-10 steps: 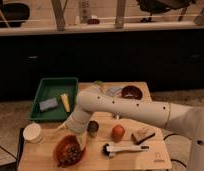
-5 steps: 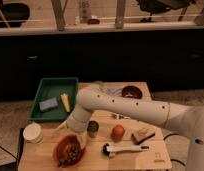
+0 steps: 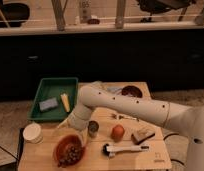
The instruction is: Place grapes in red bowl
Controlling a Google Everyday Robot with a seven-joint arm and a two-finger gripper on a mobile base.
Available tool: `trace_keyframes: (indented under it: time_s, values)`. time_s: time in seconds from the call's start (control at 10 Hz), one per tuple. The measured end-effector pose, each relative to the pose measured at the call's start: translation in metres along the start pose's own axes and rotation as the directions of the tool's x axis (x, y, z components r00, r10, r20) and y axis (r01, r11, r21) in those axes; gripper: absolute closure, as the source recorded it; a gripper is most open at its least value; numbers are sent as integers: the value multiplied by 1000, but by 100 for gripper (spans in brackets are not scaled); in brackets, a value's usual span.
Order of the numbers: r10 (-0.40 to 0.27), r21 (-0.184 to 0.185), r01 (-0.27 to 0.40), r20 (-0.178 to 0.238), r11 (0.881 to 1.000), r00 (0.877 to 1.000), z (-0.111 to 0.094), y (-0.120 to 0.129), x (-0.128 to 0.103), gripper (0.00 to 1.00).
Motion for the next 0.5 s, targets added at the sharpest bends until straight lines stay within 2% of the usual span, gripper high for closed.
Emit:
trace_keyframes:
  time_s: [0.5]
  values:
    - [-10,-2,10,13,1000,1000,-2,-1,1,20]
